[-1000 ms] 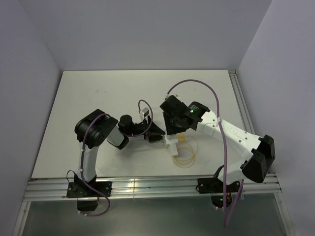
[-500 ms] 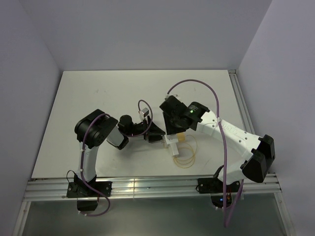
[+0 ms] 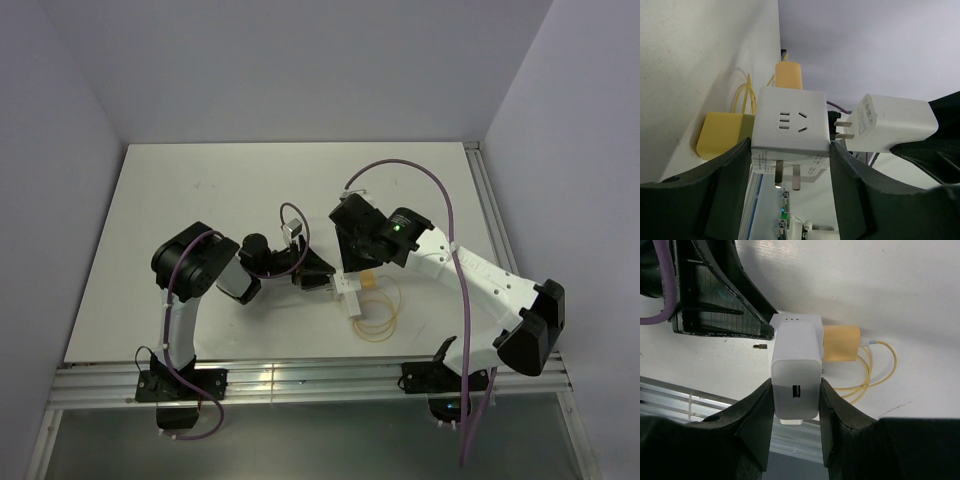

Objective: Insert the plug
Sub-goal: Insert the plug into the socket.

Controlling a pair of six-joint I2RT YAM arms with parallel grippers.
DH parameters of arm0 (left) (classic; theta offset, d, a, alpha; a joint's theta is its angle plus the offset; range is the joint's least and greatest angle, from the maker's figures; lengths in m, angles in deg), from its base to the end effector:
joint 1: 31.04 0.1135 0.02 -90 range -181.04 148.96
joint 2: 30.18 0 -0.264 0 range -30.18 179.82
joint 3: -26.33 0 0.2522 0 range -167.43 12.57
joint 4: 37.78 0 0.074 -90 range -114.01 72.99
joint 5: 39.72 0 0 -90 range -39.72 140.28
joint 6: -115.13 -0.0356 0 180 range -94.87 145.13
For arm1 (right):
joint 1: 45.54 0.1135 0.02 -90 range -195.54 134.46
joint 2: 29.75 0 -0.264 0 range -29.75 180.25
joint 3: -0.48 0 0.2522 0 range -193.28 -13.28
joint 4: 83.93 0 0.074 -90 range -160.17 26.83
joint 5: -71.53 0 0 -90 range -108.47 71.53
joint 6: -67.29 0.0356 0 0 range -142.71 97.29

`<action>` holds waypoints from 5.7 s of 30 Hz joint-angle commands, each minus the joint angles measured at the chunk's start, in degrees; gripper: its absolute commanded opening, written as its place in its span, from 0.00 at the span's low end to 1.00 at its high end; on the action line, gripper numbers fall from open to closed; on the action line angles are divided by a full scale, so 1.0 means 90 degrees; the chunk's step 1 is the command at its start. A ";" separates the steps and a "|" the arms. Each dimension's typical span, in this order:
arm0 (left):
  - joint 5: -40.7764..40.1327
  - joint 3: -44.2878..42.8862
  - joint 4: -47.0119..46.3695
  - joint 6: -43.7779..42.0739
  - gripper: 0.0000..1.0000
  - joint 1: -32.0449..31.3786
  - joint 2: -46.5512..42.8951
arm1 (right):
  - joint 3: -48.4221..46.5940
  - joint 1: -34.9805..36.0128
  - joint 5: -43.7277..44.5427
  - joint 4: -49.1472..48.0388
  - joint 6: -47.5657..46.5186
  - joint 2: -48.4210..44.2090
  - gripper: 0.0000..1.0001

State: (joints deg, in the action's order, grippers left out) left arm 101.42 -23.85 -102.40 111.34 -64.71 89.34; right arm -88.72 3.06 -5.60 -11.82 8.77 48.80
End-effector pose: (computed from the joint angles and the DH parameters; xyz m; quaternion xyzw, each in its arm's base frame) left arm 0.2635 -0.2088 0.0993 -0.0315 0.7244 -0.6879 0.0313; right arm 0.1828 0.1953 0.3234 -0.1160 0.9564 0.0744 0.2574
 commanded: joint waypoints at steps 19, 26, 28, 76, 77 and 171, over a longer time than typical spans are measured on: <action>-0.0047 0.0141 -0.0899 -0.0292 0.01 0.0050 0.0059 | 0.0316 0.0079 -0.0082 -0.0399 0.0105 0.0081 0.00; -0.0066 0.0161 -0.0870 -0.0321 0.01 0.0040 0.0020 | 0.0159 0.0157 -0.0305 -0.0496 0.0163 0.0218 0.00; -0.0057 0.0160 -0.0899 -0.0312 0.01 0.0040 0.0010 | 0.0179 0.0176 -0.0296 -0.0478 0.0202 0.0209 0.00; -0.0408 0.0268 -0.0285 -0.0712 0.01 0.0069 -0.0292 | 0.2824 0.1669 -0.0345 -0.2507 0.1753 0.1575 0.00; -0.0408 0.0268 -0.0158 -0.0780 0.01 0.0069 -0.0350 | 0.2922 0.1786 -0.0307 -0.2721 0.1833 0.1614 0.00; -0.2186 -0.0494 0.1895 -0.4717 0.92 -0.0614 -0.0996 | -0.0495 -0.2128 -0.1566 -0.2889 -0.0715 0.3226 0.00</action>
State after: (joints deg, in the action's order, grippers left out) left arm 79.36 -26.56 -79.39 68.09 -70.00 78.22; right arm -92.72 -15.61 -18.72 -36.45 2.41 79.90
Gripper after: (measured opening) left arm 0.919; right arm 0.435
